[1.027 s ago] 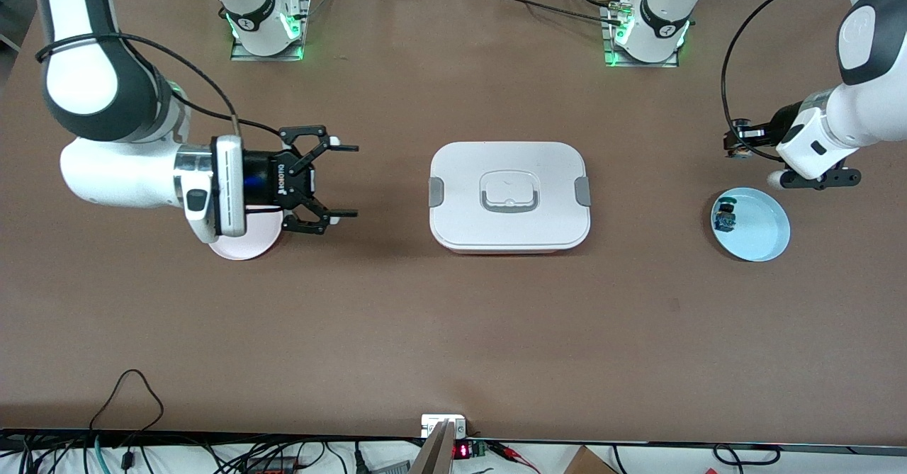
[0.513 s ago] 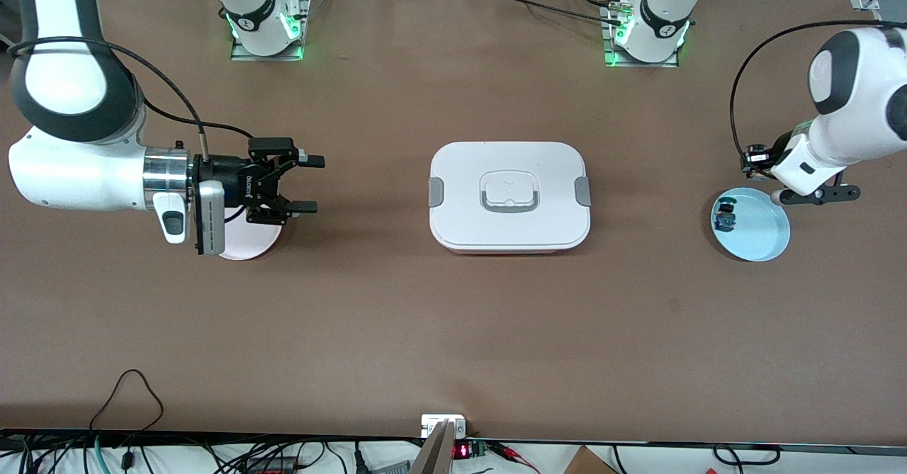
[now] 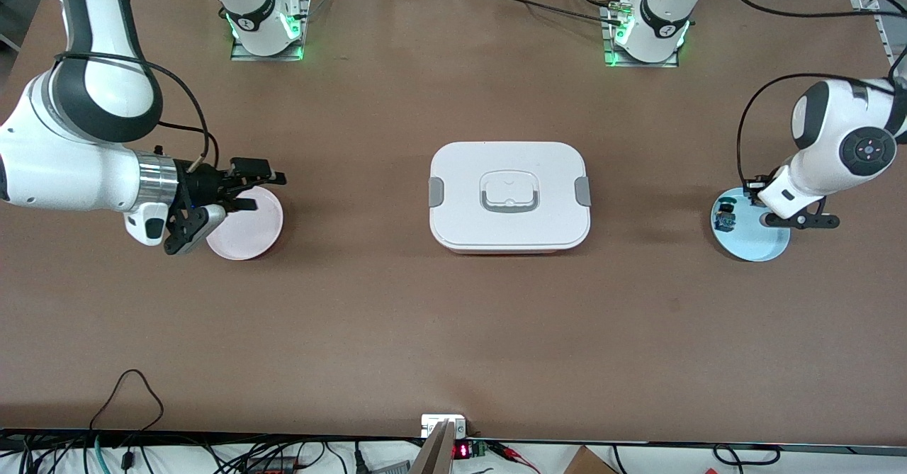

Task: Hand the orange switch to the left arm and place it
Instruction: 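Lower the switch onto the light-blue plate with the left gripper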

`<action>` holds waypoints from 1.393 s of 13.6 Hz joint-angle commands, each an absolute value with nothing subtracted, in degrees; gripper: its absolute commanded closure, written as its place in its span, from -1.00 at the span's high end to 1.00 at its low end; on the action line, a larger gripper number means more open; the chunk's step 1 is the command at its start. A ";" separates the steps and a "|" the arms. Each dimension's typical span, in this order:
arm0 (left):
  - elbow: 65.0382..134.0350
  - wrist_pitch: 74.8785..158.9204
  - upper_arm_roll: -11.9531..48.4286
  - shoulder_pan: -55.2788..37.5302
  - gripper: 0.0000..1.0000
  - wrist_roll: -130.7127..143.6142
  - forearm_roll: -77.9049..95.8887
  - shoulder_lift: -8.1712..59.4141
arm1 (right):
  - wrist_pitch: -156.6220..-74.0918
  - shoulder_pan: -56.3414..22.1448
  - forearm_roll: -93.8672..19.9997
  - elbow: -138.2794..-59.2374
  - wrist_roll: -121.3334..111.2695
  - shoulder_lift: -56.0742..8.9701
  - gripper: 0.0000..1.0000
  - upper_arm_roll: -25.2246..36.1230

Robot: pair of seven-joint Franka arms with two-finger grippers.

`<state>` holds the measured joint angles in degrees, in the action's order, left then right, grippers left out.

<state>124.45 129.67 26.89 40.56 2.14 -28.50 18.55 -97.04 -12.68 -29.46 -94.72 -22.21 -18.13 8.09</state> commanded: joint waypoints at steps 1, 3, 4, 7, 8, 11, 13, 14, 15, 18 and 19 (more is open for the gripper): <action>120.68 130.87 27.60 42.89 -1.00 2.20 -33.64 23.37 | -92.66 -12.83 -18.60 -93.79 -6.74 -16.09 1.00 7.65; 118.84 131.04 27.33 43.15 -1.00 2.20 -34.28 26.00 | -88.96 -13.97 -7.43 -92.47 -1.51 -15.91 1.00 6.95; 118.31 131.04 27.25 43.15 -1.00 2.28 -35.23 26.89 | -87.73 -14.24 -3.99 -91.68 -1.32 -15.21 1.00 6.94; 116.90 131.04 27.16 43.15 -1.00 5.26 -38.75 28.73 | -86.83 -12.84 1.14 -89.39 -2.28 -12.32 1.00 7.38; 115.42 131.13 27.16 43.42 -1.00 7.36 -39.02 30.22 | -87.79 -9.96 1.06 -87.73 -2.20 -11.96 1.00 7.47; 114.52 133.50 26.81 43.51 -1.00 8.70 -39.02 31.81 | -87.36 -2.75 0.36 -85.96 -1.41 -10.20 1.00 6.86; 114.35 134.12 26.63 43.59 -1.00 8.79 -39.02 32.61 | -87.89 -2.19 0.61 -85.87 -1.49 -9.14 1.00 6.59; 114.35 135.60 26.20 43.59 -0.99 8.88 -39.02 32.78 | -88.15 -3.24 1.14 -85.52 -1.15 -9.14 1.00 6.68; 114.35 136.57 25.58 43.59 -0.96 8.88 -39.02 33.31 | -89.29 -3.77 1.32 -85.52 -1.06 -9.05 1.00 6.68; 114.35 136.85 25.58 43.59 -0.53 8.70 -39.11 33.40 | -97.17 -3.78 1.23 -93.39 -1.05 -4.77 1.00 6.68; 114.26 136.93 25.58 43.59 0.01 8.79 -39.02 33.40 | -97.73 -3.78 1.06 -95.69 -1.14 -3.09 1.00 6.59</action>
<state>115.30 136.58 25.43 43.41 7.74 -37.24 32.51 -94.44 -3.79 0.60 -88.63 -1.89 -8.47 6.83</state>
